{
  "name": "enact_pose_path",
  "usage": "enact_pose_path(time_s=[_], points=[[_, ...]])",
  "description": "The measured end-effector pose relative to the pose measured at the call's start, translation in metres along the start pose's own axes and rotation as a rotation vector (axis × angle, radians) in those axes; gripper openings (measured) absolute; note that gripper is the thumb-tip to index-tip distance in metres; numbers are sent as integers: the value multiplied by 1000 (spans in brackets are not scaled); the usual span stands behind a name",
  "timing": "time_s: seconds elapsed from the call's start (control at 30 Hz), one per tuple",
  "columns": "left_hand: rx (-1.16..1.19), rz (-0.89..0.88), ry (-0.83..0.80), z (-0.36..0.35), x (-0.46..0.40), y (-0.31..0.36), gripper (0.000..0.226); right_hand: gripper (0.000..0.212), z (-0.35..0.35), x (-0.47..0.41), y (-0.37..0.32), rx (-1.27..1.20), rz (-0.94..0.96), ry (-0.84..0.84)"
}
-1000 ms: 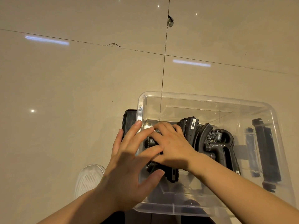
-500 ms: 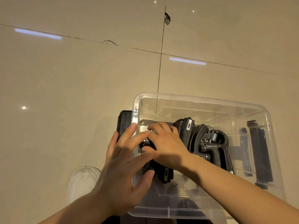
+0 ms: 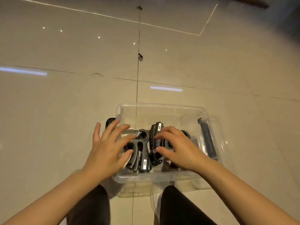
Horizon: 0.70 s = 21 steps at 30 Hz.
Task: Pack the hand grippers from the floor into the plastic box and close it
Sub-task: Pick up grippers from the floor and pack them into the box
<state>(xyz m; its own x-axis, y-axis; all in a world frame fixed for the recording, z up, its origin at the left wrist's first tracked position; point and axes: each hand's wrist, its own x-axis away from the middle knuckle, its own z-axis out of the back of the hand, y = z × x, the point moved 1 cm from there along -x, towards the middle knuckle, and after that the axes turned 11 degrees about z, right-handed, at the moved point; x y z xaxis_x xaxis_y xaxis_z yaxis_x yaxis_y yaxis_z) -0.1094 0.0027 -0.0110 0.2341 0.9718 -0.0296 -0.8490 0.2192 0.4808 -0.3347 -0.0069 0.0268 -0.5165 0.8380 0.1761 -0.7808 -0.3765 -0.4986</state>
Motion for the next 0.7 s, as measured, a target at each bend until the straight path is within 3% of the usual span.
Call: enact_pose_path(time_s=[0.07,0.17,0.33,0.47,0.7], points=[[44,-26,43,42,-2,26,45,39,32,29,-23,-8,-27,7],[71,-109,-35,114,9,75,54,40,88,72,-67,12,-38,-34],[-9,-248,-28,198,62,146,40,35,156,142,-145,-46,-76,66],[-71,-237,57,246,116,155,35,34,162,177,-206,-49,-3,124],[10,-170,225,296,208,143,34,17,140,179,-294,-78,156,405]])
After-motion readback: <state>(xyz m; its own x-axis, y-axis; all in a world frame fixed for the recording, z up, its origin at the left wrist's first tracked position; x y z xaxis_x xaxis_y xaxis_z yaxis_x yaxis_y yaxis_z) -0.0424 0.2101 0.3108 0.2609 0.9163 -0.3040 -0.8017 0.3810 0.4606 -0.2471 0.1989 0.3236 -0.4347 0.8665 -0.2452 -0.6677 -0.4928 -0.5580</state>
